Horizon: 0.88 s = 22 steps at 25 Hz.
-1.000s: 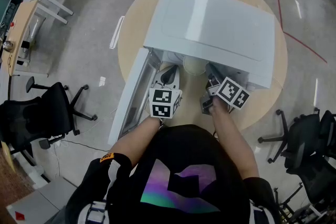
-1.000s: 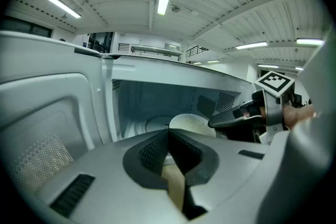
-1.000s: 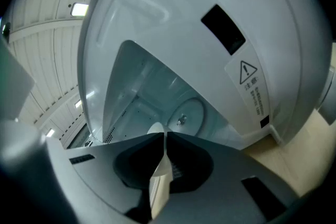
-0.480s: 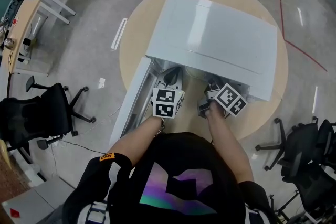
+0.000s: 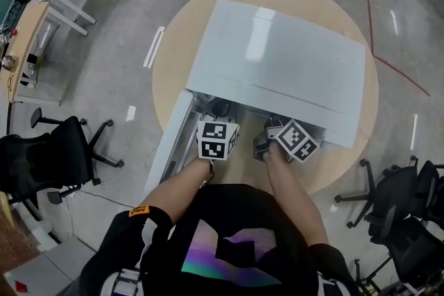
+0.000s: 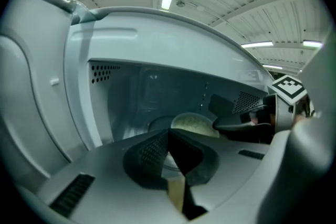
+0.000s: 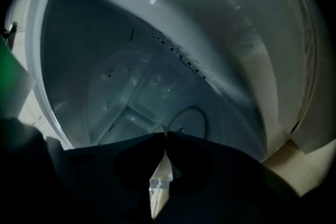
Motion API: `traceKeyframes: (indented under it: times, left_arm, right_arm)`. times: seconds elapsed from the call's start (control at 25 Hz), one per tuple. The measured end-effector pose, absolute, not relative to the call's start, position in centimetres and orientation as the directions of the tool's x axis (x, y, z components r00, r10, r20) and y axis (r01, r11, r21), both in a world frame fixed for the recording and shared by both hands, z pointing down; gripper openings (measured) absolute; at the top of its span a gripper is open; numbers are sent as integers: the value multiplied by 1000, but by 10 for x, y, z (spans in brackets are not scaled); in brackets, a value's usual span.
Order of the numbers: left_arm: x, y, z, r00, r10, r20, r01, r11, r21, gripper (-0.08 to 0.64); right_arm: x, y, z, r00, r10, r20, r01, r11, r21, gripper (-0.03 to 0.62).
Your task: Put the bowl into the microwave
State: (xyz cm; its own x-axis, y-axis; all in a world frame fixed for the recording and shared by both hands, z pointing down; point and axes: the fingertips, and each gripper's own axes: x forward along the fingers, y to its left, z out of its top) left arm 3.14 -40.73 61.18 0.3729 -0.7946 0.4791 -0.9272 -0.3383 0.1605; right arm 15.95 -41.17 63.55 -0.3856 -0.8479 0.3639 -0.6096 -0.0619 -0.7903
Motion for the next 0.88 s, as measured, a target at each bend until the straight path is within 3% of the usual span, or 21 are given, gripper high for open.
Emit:
traceKeyframes:
  times: [0.88]
  left_arm:
    - [38, -427, 635, 392, -758, 522, -919, -345, 189, 46]
  right_arm:
    - [164, -438, 639, -289, -895, 339, -796, 27, -605, 34]
